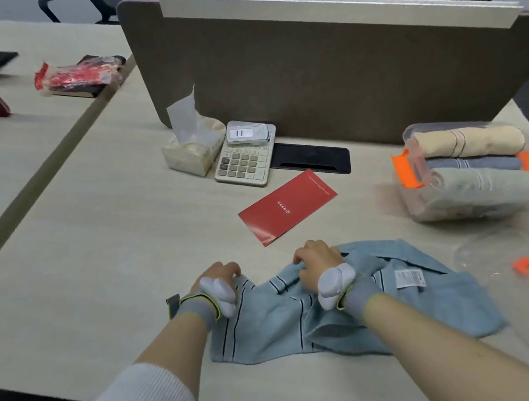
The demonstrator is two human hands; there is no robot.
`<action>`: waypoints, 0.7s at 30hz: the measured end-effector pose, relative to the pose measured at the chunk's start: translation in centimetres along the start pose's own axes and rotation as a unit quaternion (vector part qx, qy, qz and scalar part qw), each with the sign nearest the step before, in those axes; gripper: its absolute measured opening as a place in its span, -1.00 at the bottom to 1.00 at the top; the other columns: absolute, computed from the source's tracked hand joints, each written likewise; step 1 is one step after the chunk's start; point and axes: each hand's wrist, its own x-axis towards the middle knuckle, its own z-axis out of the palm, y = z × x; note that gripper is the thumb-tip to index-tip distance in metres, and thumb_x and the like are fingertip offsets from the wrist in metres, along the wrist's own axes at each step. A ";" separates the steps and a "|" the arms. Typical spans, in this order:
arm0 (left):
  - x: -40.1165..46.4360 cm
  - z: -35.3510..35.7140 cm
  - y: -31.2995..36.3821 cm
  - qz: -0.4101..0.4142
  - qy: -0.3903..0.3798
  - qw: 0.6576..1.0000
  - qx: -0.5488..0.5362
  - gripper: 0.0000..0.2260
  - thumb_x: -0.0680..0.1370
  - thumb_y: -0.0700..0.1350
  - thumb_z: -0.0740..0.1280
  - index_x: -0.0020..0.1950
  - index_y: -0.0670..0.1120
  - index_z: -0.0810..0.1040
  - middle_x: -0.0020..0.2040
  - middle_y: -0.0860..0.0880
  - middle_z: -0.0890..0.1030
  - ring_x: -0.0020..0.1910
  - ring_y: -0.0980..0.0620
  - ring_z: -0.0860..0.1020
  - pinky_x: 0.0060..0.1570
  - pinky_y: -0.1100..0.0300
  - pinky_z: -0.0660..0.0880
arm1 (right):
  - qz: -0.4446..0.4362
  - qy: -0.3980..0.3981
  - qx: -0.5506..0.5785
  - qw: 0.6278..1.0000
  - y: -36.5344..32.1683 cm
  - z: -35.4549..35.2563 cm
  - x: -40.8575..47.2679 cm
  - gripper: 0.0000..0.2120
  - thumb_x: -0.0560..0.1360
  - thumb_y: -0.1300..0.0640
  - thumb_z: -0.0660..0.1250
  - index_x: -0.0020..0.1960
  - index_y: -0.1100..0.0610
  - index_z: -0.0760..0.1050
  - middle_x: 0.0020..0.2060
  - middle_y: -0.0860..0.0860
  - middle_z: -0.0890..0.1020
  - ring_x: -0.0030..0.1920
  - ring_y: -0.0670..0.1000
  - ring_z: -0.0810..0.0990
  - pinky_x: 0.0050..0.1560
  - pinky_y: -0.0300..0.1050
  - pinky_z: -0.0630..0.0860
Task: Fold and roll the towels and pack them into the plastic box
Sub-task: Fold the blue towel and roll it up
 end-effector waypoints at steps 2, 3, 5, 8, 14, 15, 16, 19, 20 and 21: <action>0.0 -0.7 0.2 -0.002 0.001 1.000 0.017 -0.57 0.54 -0.21 0.18 0.41 -0.01 0.29 0.33 -0.09 0.41 0.28 -0.09 0.45 -0.02 0.21 0.32 | -0.004 -0.010 0.051 0.999 -1.2 -0.3 -0.1 -0.67 0.52 0.26 0.17 0.25 0.12 0.49 0.27 0.07 0.48 0.29 0.10 0.44 0.25 -0.09 0.39; 0.0 -1.1 0.3 -0.009 0.004 1.000 0.029 -0.59 0.56 -0.20 0.16 0.41 0.00 0.27 0.34 -0.06 0.43 0.29 -0.06 0.45 -0.01 0.23 0.32 | -0.005 -0.023 0.083 0.996 -1.8 -0.4 -0.2 -0.70 0.51 0.23 0.21 0.21 0.13 0.53 0.23 0.06 0.53 0.25 0.09 0.49 0.20 -0.13 0.43; -0.4 -1.8 0.5 -0.014 0.023 0.998 0.048 -0.62 0.59 -0.15 0.14 0.41 0.04 0.27 0.36 0.01 0.43 0.32 0.00 0.44 0.07 0.25 0.35 | -0.016 -0.066 0.117 0.991 -2.8 -0.4 -0.5 -0.73 0.46 0.10 0.32 0.14 0.13 0.57 0.09 0.03 0.61 0.09 0.06 0.55 0.09 -0.15 0.48; -1.0 -3.2 0.4 -0.001 0.038 0.998 0.052 -0.67 0.60 -0.11 0.15 0.37 0.05 0.38 0.39 0.06 0.40 0.37 0.03 0.40 0.23 0.26 0.35 | -0.041 -0.156 -0.010 0.987 -3.6 -0.1 -0.5 -0.75 0.47 0.06 0.32 0.09 0.15 0.54 -0.12 0.00 0.53 -0.06 0.02 0.46 -0.14 -0.24 0.44; -1.9 -5.0 -0.7 -0.010 0.084 0.996 -0.002 -0.68 0.59 -0.13 0.15 0.33 0.07 0.41 0.35 0.11 0.44 0.33 0.07 0.43 0.15 0.33 0.32 | -0.005 -0.076 0.000 0.997 -3.5 -3.5 0.8 -0.76 0.52 0.34 0.13 0.12 0.19 0.46 0.14 0.17 0.48 -0.05 0.05 0.38 -0.02 -0.16 0.36; -1.9 -5.3 -0.9 -0.010 0.093 0.995 -0.021 -0.65 0.58 -0.17 0.14 0.35 0.06 0.40 0.35 0.09 0.45 0.33 0.06 0.44 0.16 0.32 0.33 | 0.005 -0.027 0.038 0.999 -3.1 -4.2 0.9 -0.71 0.50 0.36 0.11 0.16 0.21 0.43 0.18 0.17 0.44 -0.03 0.08 0.40 0.06 -0.10 0.40; -1.9 -5.6 -0.9 -0.008 0.099 0.994 -0.040 -0.61 0.56 -0.21 0.14 0.37 0.05 0.38 0.36 0.06 0.45 0.33 0.05 0.44 0.18 0.32 0.33 | 0.018 0.023 0.070 0.997 -2.6 -4.6 1.0 -0.67 0.48 0.37 0.11 0.21 0.24 0.40 0.22 0.17 0.40 -0.03 0.11 0.42 0.12 -0.06 0.42; -1.9 -6.0 -1.0 -0.010 0.088 0.995 -0.042 -0.56 0.56 -0.23 0.14 0.44 0.02 0.31 0.42 0.05 0.39 0.40 0.04 0.38 0.30 0.29 0.30 | 0.056 0.084 0.114 0.988 -1.4 -4.9 1.0 -0.56 0.45 0.37 0.20 0.32 0.23 0.28 0.30 0.15 0.26 -0.07 0.10 0.45 0.08 -0.07 0.44; -1.8 -5.7 -1.0 -0.011 0.075 0.997 -0.034 -0.56 0.57 -0.21 0.14 0.45 0.01 0.29 0.44 0.05 0.36 0.42 0.05 0.35 0.34 0.28 0.27 | 0.059 0.077 0.120 0.988 -1.3 -4.6 0.9 -0.54 0.47 0.36 0.20 0.35 0.22 0.26 0.32 0.15 0.24 -0.02 0.12 0.49 0.08 -0.09 0.43; -1.8 -5.4 -1.0 -0.011 0.062 0.998 -0.029 -0.57 0.58 -0.18 0.15 0.46 0.01 0.28 0.45 0.05 0.34 0.44 0.05 0.32 0.36 0.27 0.24 | 0.058 0.069 0.123 0.988 -1.4 -4.3 1.0 -0.55 0.48 0.37 0.17 0.36 0.22 0.26 0.34 0.15 0.24 0.09 0.14 0.51 0.12 -0.09 0.42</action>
